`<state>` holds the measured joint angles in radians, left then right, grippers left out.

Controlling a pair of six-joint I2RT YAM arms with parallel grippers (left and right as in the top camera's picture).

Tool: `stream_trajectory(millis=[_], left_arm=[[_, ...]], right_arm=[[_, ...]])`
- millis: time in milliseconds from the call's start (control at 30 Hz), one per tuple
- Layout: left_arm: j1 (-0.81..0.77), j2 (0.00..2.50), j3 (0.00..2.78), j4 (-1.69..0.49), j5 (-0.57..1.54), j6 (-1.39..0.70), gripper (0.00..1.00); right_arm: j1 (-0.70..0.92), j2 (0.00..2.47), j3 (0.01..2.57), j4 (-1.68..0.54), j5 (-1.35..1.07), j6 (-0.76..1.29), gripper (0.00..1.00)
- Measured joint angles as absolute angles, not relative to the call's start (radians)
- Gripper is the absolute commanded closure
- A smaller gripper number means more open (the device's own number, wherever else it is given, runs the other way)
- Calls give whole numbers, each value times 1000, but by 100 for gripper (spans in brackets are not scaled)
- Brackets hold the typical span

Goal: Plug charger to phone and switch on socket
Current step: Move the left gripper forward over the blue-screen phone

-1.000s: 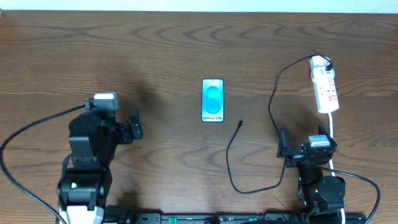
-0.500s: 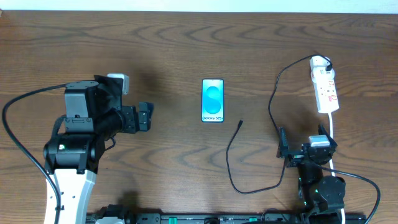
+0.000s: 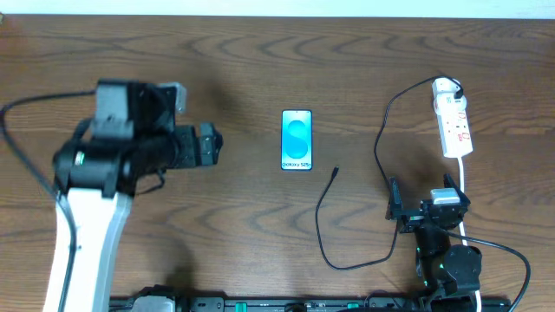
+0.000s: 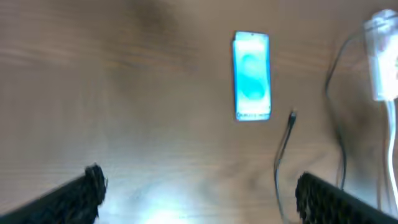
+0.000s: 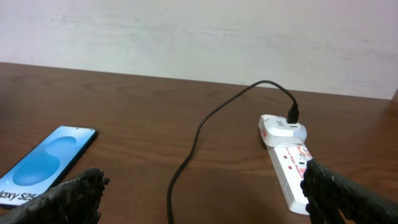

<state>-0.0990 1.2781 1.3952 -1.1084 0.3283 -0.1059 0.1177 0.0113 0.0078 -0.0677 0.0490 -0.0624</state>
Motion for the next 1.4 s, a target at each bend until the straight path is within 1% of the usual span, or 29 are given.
stream_trajectory(millis=[233, 367, 633, 800, 1033, 1167, 1267, 1400], left_arm=[[-267, 1612, 1639, -1309, 156, -192, 1], [-313, 1705, 1652, -1258, 117, -217, 1], [-324, 1719, 1652, -1205, 191, -250, 1], [-341, 1737, 1652, -1228, 216, -311, 1], [-443, 1872, 1654, -1235, 230, -362, 1], [-489, 1936, 1718, -1269, 222, -383, 1], [-514, 1972, 1827, -1324, 180, -405, 1], [-531, 1998, 1935, -1332, 113, -445, 1]], right_arm=[[118, 12, 8, -68, 49, -62, 1], [118, 12, 8, -68, 49, -62, 1], [118, 12, 8, -68, 49, -62, 1], [118, 12, 8, -68, 49, -62, 1], [118, 12, 8, -68, 49, -62, 1], [118, 12, 8, -68, 49, -62, 1], [118, 12, 8, -68, 49, -62, 1], [118, 12, 8, -68, 49, -62, 1]])
